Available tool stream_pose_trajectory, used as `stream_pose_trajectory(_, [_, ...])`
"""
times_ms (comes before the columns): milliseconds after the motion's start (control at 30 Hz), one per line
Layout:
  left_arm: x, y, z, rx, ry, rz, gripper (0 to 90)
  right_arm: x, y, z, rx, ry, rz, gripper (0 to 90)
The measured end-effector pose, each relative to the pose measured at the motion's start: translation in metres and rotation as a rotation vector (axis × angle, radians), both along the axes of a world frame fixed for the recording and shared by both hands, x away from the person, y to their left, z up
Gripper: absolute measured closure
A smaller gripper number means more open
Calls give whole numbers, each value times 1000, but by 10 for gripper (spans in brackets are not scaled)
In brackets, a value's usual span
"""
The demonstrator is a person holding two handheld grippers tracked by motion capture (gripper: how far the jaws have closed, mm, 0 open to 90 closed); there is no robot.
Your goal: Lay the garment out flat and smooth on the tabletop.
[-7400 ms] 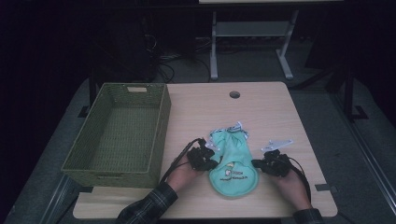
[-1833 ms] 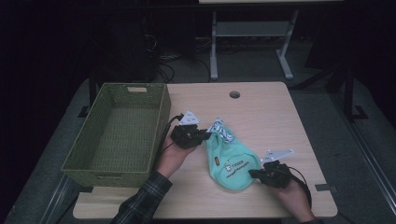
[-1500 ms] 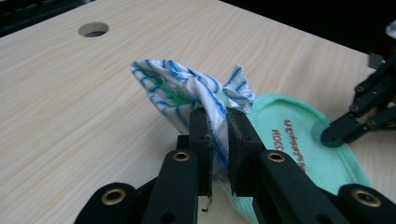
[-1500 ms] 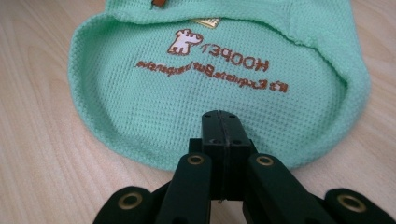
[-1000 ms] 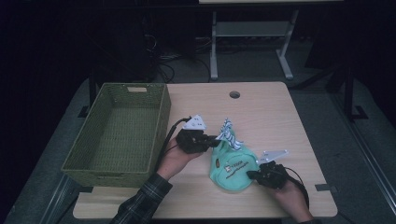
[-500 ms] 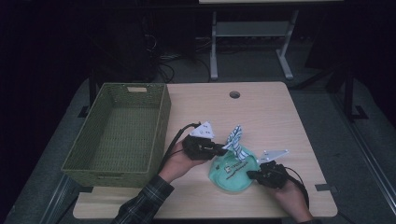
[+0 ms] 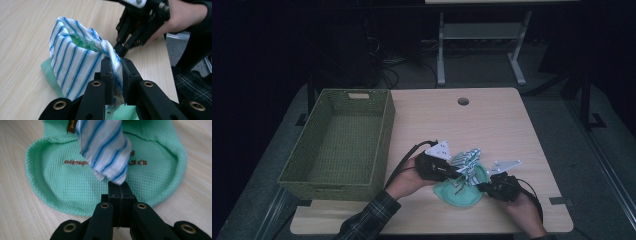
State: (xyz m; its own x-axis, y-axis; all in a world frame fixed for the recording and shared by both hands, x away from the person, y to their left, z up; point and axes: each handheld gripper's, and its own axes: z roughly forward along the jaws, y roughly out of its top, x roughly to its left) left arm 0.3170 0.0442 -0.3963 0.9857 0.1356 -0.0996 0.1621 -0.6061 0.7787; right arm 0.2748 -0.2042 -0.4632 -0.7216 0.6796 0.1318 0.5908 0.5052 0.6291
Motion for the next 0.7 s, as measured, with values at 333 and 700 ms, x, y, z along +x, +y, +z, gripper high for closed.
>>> stream_pose_trajectory(333, [2, -1, 0, -35, 31, 1, 618, -1, -11, 9, 24, -37, -23, 896])
stream_pose_trajectory(700, [25, 9, 0, -68, 80, 88, 824, -3, -16, 11, 33, -45, -25, 895])
